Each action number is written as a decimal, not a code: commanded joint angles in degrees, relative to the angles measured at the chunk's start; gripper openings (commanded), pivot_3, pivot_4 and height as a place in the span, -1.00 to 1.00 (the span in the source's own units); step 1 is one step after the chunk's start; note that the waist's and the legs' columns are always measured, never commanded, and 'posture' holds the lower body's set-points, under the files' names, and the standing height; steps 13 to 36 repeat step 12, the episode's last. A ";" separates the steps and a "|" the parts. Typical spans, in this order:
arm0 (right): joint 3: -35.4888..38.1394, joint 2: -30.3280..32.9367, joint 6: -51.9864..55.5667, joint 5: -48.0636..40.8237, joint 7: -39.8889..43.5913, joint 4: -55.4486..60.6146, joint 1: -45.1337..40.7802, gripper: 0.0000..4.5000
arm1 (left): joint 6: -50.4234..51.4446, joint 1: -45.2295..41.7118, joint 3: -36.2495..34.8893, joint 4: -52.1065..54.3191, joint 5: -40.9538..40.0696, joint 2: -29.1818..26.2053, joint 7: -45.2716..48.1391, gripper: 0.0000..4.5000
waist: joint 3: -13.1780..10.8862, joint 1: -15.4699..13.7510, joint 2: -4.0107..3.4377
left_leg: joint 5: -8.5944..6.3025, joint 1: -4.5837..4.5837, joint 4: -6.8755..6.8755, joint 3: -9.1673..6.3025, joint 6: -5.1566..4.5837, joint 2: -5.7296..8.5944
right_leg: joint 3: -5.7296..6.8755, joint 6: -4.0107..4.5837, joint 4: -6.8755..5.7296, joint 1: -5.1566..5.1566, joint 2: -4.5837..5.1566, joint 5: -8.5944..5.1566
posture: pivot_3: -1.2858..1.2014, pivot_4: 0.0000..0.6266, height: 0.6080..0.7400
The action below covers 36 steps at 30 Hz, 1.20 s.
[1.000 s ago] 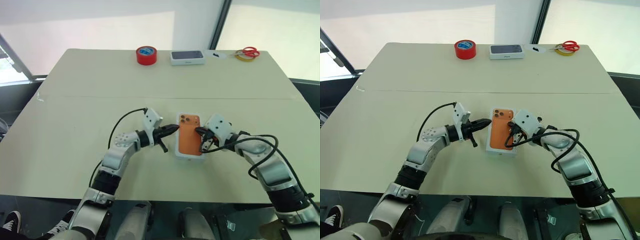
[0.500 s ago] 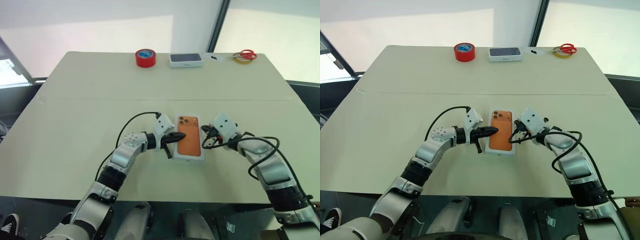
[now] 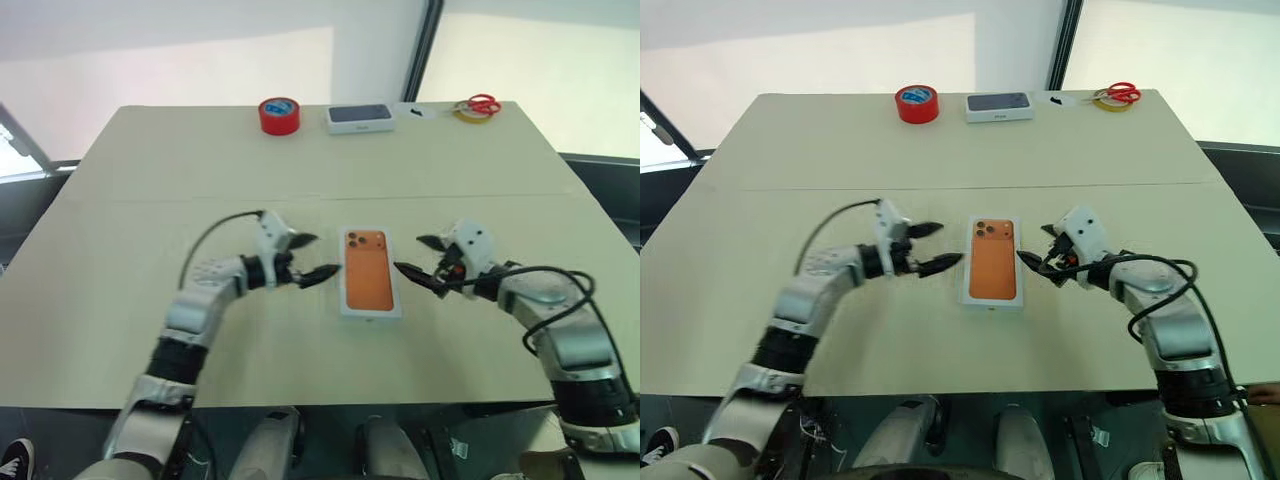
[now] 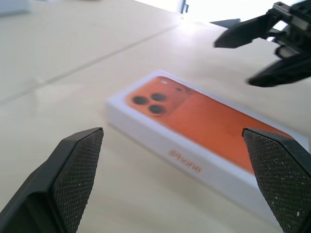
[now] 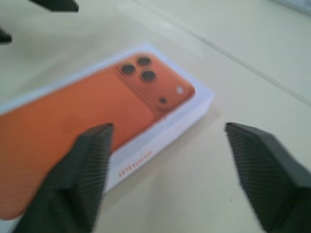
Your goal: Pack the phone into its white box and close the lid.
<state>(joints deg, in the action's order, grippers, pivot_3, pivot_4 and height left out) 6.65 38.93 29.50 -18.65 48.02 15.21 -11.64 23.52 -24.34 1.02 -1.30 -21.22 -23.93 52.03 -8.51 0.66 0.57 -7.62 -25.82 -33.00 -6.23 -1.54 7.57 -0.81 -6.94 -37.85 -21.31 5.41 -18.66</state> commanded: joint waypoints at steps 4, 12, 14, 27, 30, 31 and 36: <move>11.23 8.04 -4.23 -6.64 9.73 1.77 6.31 0.98 | 0.78 7.83 -9.86 4.55 -3.60 -12.46 3.97 1.00 | -0.07 -0.26 -0.10 | -0.08 -0.01 -0.02 0.04 0.06 0.05 | -0.05 0.23 0.06 0.03 0.06 -0.11 | 0.03 -0.52 1.00; 16.31 13.33 -9.38 -6.03 16.57 -2.70 14.12 0.98 | -2.66 16.10 -19.67 -0.96 -4.04 -20.68 5.70 1.00 | -0.11 -0.16 -0.17 | -0.12 -0.03 0.09 0.06 0.03 0.01 | -0.05 0.33 0.23 0.04 0.11 -0.17 | 0.03 -0.52 1.00; 16.31 13.33 -9.38 -6.03 16.57 -2.70 14.12 0.98 | -2.66 16.10 -19.67 -0.96 -4.04 -20.68 5.70 1.00 | -0.11 -0.16 -0.17 | -0.12 -0.03 0.09 0.06 0.03 0.01 | -0.05 0.33 0.23 0.04 0.11 -0.17 | 0.03 -0.52 1.00; 16.31 13.33 -9.38 -6.03 16.57 -2.70 14.12 0.98 | -2.66 16.10 -19.67 -0.96 -4.04 -20.68 5.70 1.00 | -0.11 -0.16 -0.17 | -0.12 -0.03 0.09 0.06 0.03 0.01 | -0.05 0.33 0.23 0.04 0.11 -0.17 | 0.03 -0.52 1.00; 16.31 13.33 -9.38 -6.03 16.57 -2.70 14.12 0.98 | -2.66 16.10 -19.67 -0.96 -4.04 -20.68 5.70 1.00 | -0.11 -0.16 -0.17 | -0.12 -0.03 0.09 0.06 0.03 0.01 | -0.05 0.33 0.23 0.04 0.11 -0.17 | 0.03 -0.52 1.00; 16.31 13.33 -9.38 -6.03 16.57 -2.70 14.12 0.98 | -2.66 16.10 -19.67 -0.96 -4.04 -20.68 5.70 1.00 | -0.11 -0.16 -0.17 | -0.12 -0.03 0.09 0.06 0.03 0.01 | -0.05 0.33 0.23 0.04 0.11 -0.17 | 0.03 -0.52 1.00; 16.31 13.33 -9.38 -6.03 16.57 -2.70 14.12 0.98 | -2.66 16.10 -19.67 -0.96 -4.04 -20.68 5.70 1.00 | -0.11 -0.16 -0.17 | -0.12 -0.03 0.09 0.06 0.03 0.01 | -0.05 0.33 0.23 0.04 0.11 -0.17 | 0.03 -0.52 1.00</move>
